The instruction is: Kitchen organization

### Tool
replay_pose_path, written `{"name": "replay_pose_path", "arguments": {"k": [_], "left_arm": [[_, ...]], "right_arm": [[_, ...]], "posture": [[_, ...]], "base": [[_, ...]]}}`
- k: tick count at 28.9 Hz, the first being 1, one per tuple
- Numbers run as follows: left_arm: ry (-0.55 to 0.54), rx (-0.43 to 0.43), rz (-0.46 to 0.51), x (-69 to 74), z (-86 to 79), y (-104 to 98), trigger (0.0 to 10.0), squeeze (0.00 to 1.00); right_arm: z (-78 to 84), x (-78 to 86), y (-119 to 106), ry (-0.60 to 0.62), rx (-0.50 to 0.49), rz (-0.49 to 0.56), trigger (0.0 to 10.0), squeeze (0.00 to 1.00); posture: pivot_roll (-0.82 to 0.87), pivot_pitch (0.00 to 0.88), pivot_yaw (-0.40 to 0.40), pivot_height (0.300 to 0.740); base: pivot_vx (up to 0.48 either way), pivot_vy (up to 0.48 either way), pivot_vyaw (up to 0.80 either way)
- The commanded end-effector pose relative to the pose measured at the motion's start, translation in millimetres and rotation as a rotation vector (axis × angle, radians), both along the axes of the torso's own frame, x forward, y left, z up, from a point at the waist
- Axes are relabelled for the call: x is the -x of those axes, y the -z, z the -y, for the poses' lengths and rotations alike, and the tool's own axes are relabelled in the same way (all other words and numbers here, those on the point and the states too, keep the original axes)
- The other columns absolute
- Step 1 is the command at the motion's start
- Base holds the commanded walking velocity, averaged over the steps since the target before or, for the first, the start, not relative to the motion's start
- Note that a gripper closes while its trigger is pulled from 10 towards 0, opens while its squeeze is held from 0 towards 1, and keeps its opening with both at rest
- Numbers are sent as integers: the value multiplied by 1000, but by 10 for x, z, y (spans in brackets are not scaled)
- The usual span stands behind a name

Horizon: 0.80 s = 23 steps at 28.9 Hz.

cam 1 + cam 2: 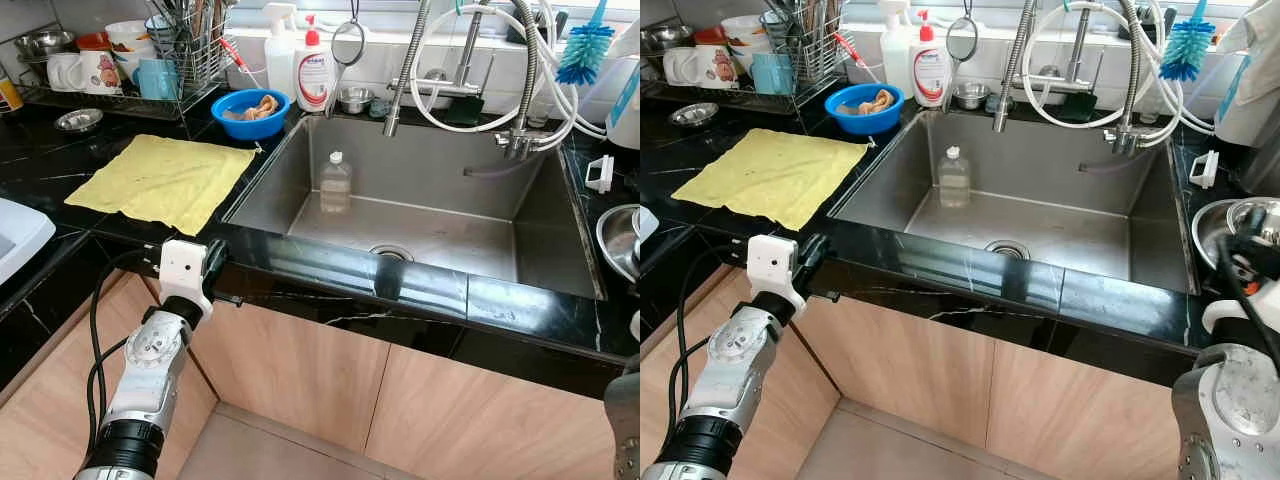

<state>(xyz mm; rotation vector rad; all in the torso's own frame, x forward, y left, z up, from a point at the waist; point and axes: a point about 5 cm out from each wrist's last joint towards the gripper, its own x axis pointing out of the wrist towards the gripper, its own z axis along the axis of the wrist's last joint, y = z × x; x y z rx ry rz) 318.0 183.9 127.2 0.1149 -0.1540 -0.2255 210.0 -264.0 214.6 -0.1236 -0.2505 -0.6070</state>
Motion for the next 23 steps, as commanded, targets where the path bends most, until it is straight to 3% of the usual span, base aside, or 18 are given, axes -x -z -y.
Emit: {"name": "replay_pose_path", "arguments": {"k": [1,6,9,13,23], "left_arm": [[-7,-9,-13,7,-24,32,10000,0],[-7,-9,-13,12,-26,37,10000,0],[-4,-10,-13,16,-26,42,10000,0],[-2,-11,-12,12,-22,39,10000,0],[3,-11,-10,13,-12,38,10000,0]], "right_arm": [[48,5,46,25,-9,-25,10000,0],[72,-7,71,34,-19,-50,10000,0],[148,26,183,101,-26,-139,10000,0],[165,25,236,104,-41,-168,10000,0],[142,-23,243,85,-54,-180,10000,0]], "posture": [[-46,0,46,740],[-43,0,46,740],[-44,0,48,740],[-43,0,48,740],[-41,0,47,740]], "base": [[0,0,0],[0,0,0],[0,0,0],[0,0,0],[0,0,0]]}}
